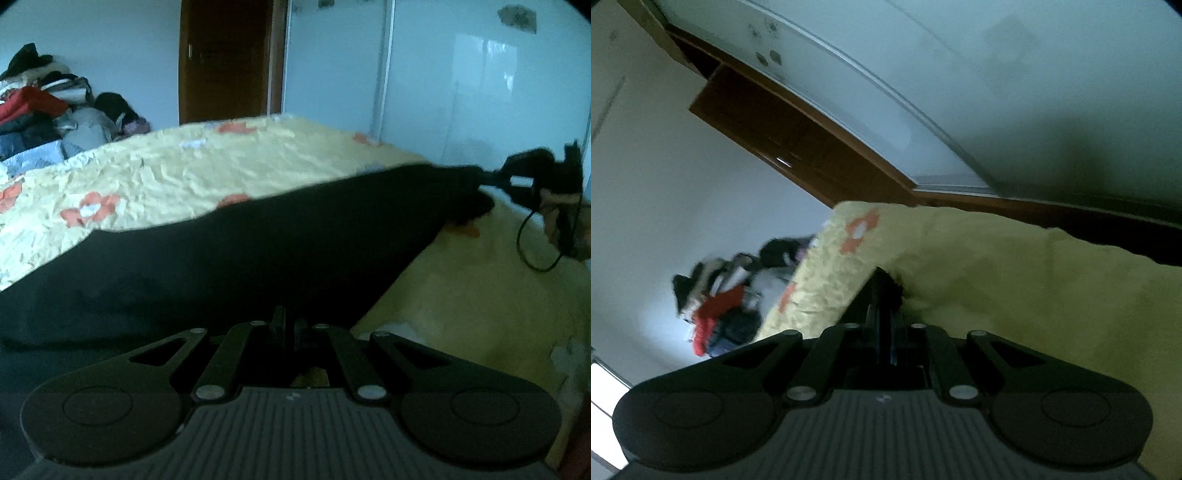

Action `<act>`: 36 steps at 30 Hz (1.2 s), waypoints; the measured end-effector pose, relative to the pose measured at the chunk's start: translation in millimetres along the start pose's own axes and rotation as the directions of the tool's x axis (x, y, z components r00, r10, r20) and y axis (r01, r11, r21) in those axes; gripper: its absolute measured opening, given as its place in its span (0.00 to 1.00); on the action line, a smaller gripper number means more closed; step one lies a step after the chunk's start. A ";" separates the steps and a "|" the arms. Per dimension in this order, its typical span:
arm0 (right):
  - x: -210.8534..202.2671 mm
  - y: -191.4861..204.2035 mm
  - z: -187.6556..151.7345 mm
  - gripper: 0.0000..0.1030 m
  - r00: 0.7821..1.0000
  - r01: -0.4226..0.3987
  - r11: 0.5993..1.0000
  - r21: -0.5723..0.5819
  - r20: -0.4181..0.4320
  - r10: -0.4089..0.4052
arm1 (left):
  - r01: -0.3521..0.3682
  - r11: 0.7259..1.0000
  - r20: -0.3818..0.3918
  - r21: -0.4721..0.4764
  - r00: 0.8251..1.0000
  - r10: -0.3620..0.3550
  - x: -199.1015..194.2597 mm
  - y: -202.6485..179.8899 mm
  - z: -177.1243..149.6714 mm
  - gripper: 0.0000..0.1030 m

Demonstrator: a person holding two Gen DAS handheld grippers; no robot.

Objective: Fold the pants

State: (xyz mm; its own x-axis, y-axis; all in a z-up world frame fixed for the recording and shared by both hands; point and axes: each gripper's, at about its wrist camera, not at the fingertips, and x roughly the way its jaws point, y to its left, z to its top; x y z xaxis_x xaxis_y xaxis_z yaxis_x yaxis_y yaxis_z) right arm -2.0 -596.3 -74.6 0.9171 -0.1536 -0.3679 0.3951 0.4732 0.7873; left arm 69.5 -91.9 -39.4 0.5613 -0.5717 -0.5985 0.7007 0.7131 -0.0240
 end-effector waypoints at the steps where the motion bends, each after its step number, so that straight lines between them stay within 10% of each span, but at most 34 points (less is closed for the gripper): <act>1: -1.2 1.3 -2.3 0.07 1.000 0.014 1.000 0.001 -0.007 -0.014 | -0.007 1.000 -0.007 -0.002 1.000 0.007 1.0 0.0 -1.0 0.08; 10: -28.7 5.4 -29.4 0.60 0.994 0.096 0.995 0.011 -0.047 -0.096 | -0.050 0.997 0.055 -0.055 0.997 0.053 -23.1 2.7 3.9 0.50; 17: 2.8 5.3 -34.3 0.54 0.995 0.029 1.000 -0.009 -0.092 -0.030 | -0.112 0.989 0.070 -0.092 0.990 0.119 -18.7 4.0 12.4 0.57; 19: 14.4 5.8 -29.9 0.06 0.994 0.022 0.999 -0.034 -0.110 -0.025 | -0.121 0.988 0.075 -0.093 0.989 0.128 -17.9 3.7 13.5 0.59; 26: 7.1 32.1 8.5 0.06 0.997 0.069 0.959 -0.275 0.052 -0.056 | -0.168 0.983 0.050 -0.076 0.984 0.172 -11.3 2.8 12.4 0.65; 30: 18.4 17.2 11.6 0.08 0.989 0.134 0.971 -0.199 -0.038 -0.144 | -0.176 0.981 0.037 -0.087 0.983 0.179 -7.1 2.3 7.6 0.66; 32: 10.0 12.8 4.5 0.14 0.989 0.138 0.980 -0.141 -0.027 -0.143 | -0.179 0.979 0.032 -0.092 0.983 0.183 -5.9 2.6 6.3 0.66; 36: 5.6 4.9 -13.1 0.72 0.994 0.049 0.999 0.007 -0.099 -0.049 | -0.187 0.978 0.037 -0.098 0.981 0.191 -7.5 4.4 5.7 0.69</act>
State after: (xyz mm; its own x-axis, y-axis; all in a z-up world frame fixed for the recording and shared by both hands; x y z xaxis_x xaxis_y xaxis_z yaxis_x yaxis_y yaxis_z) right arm 4.4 -583.5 -79.2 0.8870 -0.0897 -0.4529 0.4404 0.4591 0.7716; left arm 70.9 -86.8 -30.5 0.7007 -0.4393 -0.5621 0.5370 0.8435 0.0101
